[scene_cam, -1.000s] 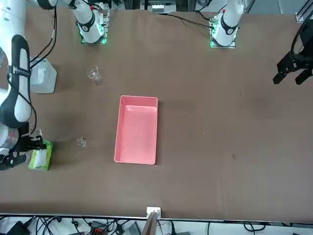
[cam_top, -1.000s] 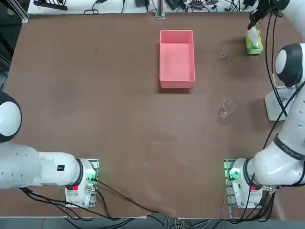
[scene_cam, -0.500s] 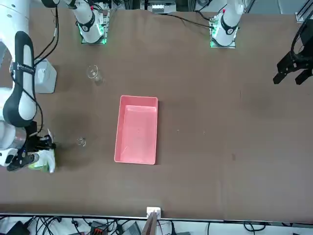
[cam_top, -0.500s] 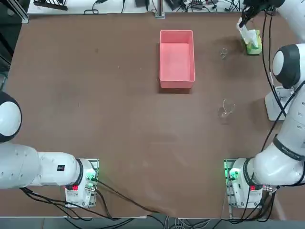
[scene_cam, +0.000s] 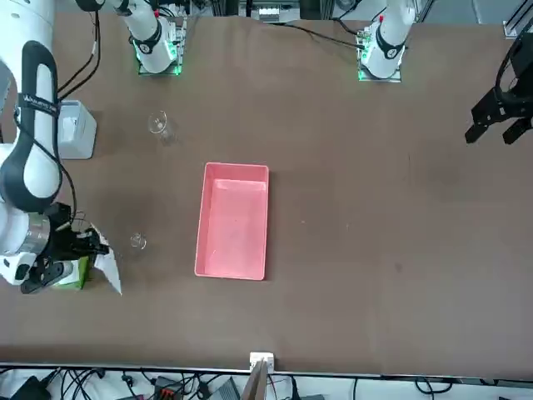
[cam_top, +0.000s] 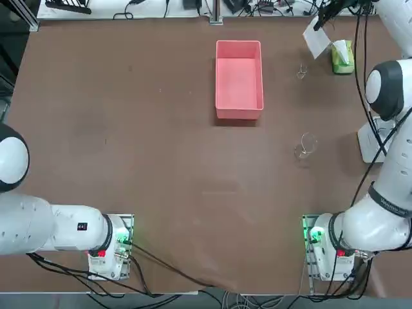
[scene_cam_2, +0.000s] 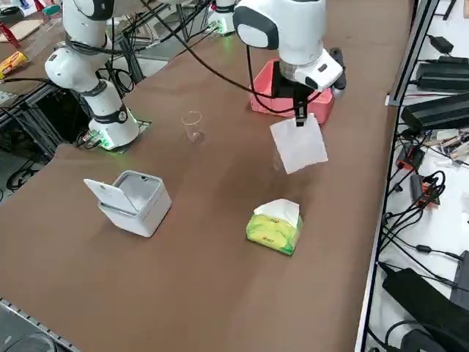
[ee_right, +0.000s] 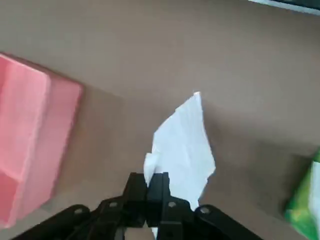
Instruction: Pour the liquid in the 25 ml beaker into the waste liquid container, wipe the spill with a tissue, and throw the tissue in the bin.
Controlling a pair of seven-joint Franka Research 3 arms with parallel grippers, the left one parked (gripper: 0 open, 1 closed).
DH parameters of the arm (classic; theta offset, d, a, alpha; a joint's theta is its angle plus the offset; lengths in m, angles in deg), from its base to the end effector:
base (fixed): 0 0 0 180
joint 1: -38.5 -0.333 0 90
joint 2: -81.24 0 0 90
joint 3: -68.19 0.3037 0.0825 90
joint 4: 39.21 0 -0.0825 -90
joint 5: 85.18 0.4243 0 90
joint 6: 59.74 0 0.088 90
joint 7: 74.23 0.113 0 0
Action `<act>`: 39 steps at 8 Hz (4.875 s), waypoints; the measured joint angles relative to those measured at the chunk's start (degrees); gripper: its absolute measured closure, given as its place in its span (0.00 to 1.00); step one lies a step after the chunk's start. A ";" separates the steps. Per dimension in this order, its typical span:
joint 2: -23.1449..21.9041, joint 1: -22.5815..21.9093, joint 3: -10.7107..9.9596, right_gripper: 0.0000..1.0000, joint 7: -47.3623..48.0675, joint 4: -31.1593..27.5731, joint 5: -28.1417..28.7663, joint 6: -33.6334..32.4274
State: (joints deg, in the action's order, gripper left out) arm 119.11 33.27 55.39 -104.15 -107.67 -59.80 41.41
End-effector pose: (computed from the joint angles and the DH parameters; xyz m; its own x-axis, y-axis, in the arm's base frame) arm 0.7626 -0.0195 0.3735 0.9477 0.3115 0.0699 0.3181 -0.9027 -0.2898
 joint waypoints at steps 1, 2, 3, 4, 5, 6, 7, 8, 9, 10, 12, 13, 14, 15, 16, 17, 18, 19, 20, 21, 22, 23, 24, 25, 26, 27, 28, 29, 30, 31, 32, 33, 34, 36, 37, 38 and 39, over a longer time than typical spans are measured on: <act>-0.02 -0.34 0.03 0.98 -0.04 0.85 2.81 -2.07; -0.02 -0.84 0.27 0.98 -0.23 1.32 5.16 -3.83; -0.02 -1.29 1.42 0.98 -0.30 1.41 6.94 -4.77; 0.05 -1.63 3.12 0.98 -0.30 1.36 8.26 -5.21; 0.17 -1.83 4.86 0.98 -0.28 1.02 9.87 -5.88; 0.35 -2.02 6.15 0.98 -0.02 -0.03 12.17 -6.40; 0.72 -2.29 6.59 0.98 -0.01 -1.79 15.13 -6.49; 1.47 -2.45 6.71 0.98 -0.02 -3.28 17.80 -6.45; 2.58 -2.48 6.75 0.98 -0.05 -4.03 20.07 -6.42; 3.75 -2.47 6.75 0.98 -0.06 -4.34 22.11 -6.39; 5.81 -2.45 6.75 0.98 -0.06 -4.48 25.53 -6.35; 6.64 -2.45 6.75 0.98 -0.07 -4.49 26.33 -6.33; 7.28 -2.47 6.75 0.98 -0.11 -4.49 26.73 -6.32; 7.84 -2.52 6.76 0.97 -0.22 -4.50 27.19 -6.29; 8.34 -2.58 6.78 0.97 -0.30 -4.49 27.40 -6.19; 8.76 -2.66 6.79 0.97 -0.36 -4.49 27.42 -6.03; 9.16 -2.76 6.80 0.97 -0.40 -4.48 27.42 -5.87; 9.56 -2.95 6.80 0.97 -0.43 -4.48 27.42 -5.60; 9.85 -3.19 6.80 0.97 -0.43 -4.47 27.42 -5.27; 10.08 -3.46 6.81 0.97 -0.43 -4.47 27.42 -4.95; 10.29 -3.63 6.81 0.97 -0.44 -4.46 27.42 -4.67; 10.57 -3.68 6.81 0.97 -0.45 -4.45 27.42 -4.44; 10.84 -3.68 6.80 0.97 -0.74 -4.45 27.42 -4.16; 11.12 -3.68 6.80 0.97 -1.09 -4.45 27.42 -3.84; 11.38 -3.68 6.80 0.97 -1.42 -4.46 27.42 -3.64; 11.59 -3.67 6.79 0.97 -1.50 -4.45 27.42 -3.53; 11.82 -3.67 6.79 0.97 -1.72 -4.45 27.42 -3.33; 12.07 -3.67 6.79 0.97 -2.02 -4.45 27.42 -3.15; 12.24 -3.67 6.79 0.97 -2.19 -4.45 27.42 -2.95; 12.31 -3.67 6.78 0.97 -2.35 -4.45 27.42 -2.74; 12.35 -3.70 6.78 0.97 -2.47 -4.45 27.42 -2.59; 12.51 -3.77 6.78 0.97 -2.52 -4.45 27.42 -2.45; 12.80 -3.90 6.79 0.97 -2.61 -4.45 27.42 -2.24; 13.49 -4.02 6.77 0.97 -2.94 -4.44 27.42 -1.55; 13.91 -4.04 6.78 0.97 -3.26 -4.44 27.42 -1.34; 14.30 -4.08 6.78 0.97 -3.72 -4.44 27.42 -1.16; 14.65 -4.10 6.79 0.96 -4.00 -4.44 27.42 -0.94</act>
State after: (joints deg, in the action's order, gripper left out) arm 133.76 29.17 62.18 -108.15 -112.11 -32.38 40.47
